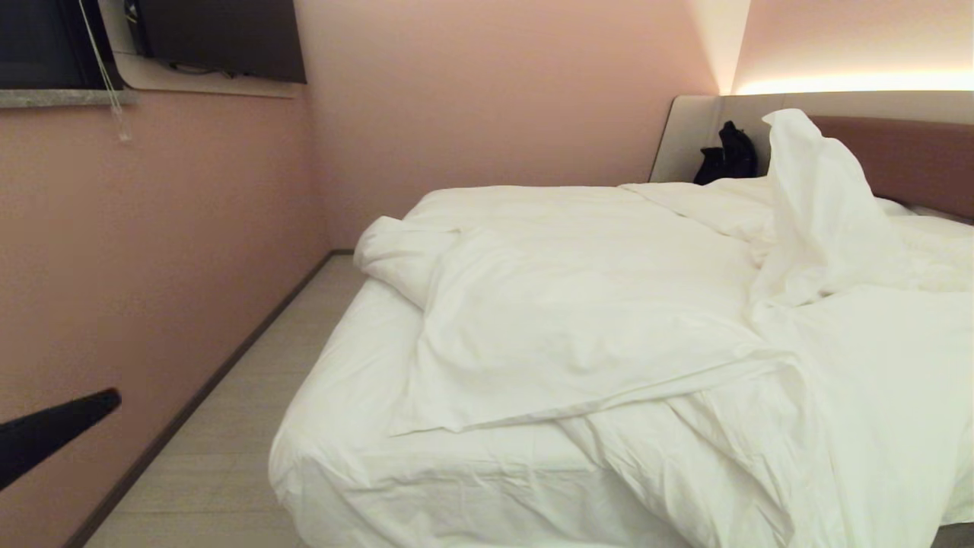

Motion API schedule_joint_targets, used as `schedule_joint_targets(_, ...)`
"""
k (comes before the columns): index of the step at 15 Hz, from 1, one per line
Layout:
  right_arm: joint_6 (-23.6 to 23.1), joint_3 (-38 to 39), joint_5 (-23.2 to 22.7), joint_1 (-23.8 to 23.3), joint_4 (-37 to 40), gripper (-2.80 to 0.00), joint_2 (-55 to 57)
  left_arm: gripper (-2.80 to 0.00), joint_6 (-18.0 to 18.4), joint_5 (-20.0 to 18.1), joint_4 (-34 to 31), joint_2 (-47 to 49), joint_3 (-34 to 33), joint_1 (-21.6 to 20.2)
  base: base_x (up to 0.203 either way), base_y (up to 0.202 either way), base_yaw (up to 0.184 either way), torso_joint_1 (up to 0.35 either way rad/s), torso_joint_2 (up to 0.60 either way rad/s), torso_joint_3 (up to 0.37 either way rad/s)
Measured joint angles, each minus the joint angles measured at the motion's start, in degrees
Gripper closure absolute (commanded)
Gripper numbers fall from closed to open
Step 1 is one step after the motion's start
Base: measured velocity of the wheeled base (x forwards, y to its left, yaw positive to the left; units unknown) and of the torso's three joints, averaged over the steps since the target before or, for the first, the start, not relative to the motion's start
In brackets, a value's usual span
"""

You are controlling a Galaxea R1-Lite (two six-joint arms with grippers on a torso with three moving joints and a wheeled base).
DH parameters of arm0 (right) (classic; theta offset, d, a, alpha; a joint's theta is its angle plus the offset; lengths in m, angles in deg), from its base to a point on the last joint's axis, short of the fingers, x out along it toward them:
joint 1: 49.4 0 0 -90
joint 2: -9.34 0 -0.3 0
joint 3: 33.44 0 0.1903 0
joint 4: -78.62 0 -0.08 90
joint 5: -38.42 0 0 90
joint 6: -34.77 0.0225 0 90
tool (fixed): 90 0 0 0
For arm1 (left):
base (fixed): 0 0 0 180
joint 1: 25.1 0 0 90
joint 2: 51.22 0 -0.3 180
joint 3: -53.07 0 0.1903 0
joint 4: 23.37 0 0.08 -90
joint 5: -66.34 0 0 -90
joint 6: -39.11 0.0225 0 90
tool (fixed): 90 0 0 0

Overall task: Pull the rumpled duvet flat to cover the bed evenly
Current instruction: Hold the folded corner of the quilt

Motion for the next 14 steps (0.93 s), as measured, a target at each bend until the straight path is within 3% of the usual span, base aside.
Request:
schedule_joint_targets(7, -0.02, 0.0, 0.0, 0.0, 0.01, 0.0, 0.0, 0.0, -0.46, -10.15, 22.81, 34.42, 1.31, 0.01, 0.0, 0.0, 0.0, 0.0, 0.0, 0.0)
schedule_joint_targets(12, -0.01, 0.0, -0.01, 0.0, 0.0, 0.0, 0.0, 0.0, 0.28, -13.65, 27.27, 51.11, 7.09, 1.31, 0.0, 0.0, 0.0, 0.0, 0.0, 0.0)
schedule_joint_targets(14, -0.02, 0.0, 0.0, 0.0, -0.01, 0.0, 0.0, 0.0, 2.77, -13.88, 27.28, 57.62, 10.72, 1.94, 0.0, 0.0, 0.0, 0.0, 0.0, 0.0)
